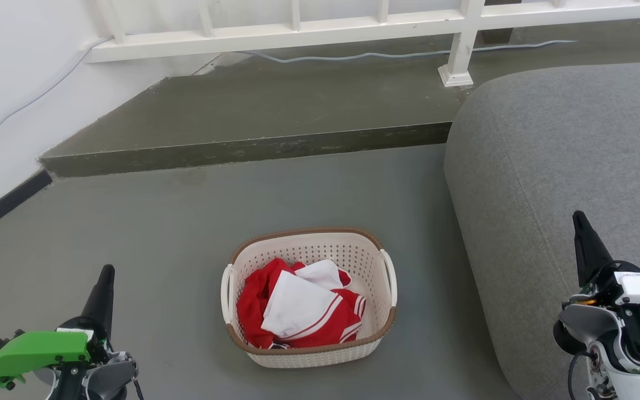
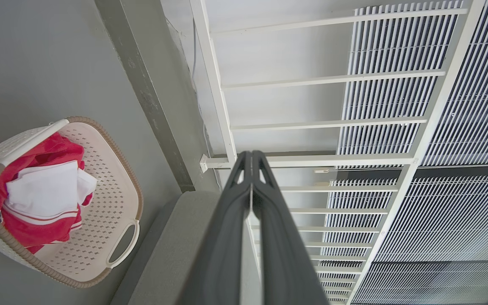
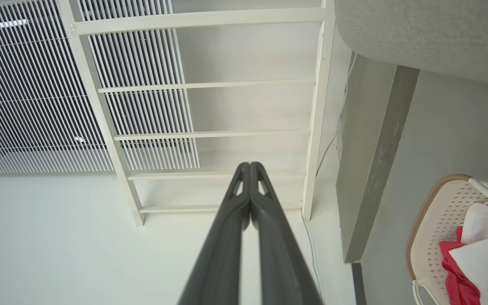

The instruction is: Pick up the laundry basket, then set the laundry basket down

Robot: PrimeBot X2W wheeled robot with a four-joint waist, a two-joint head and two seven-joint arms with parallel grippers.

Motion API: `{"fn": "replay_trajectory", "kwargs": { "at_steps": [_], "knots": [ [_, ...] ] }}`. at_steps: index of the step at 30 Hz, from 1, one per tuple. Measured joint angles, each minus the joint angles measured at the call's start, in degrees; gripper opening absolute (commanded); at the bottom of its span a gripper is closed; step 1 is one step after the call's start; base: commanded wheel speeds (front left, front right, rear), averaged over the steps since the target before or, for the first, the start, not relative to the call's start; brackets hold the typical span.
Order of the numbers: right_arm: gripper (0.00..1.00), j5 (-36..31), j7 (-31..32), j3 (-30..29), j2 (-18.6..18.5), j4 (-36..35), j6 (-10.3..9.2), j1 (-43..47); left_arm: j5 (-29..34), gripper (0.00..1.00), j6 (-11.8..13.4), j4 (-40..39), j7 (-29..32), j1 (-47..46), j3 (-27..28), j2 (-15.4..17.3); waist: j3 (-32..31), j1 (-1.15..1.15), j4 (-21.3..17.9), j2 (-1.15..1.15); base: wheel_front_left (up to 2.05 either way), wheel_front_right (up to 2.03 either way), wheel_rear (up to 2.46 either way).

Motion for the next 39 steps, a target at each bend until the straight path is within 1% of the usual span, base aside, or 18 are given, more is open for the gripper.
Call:
{"fn": "replay_trajectory", "kwargs": {
  "at_steps": [39],
  "knots": [
    [0.0, 0.0, 0.0, -0.1, 0.0, -0.1, 0.0, 0.0, 0.0, 0.0, 0.0, 0.0, 0.0, 0.0, 0.0, 0.0, 0.0, 0.0, 0.0, 0.0, 0.0, 0.0, 0.0]
  ]
}}
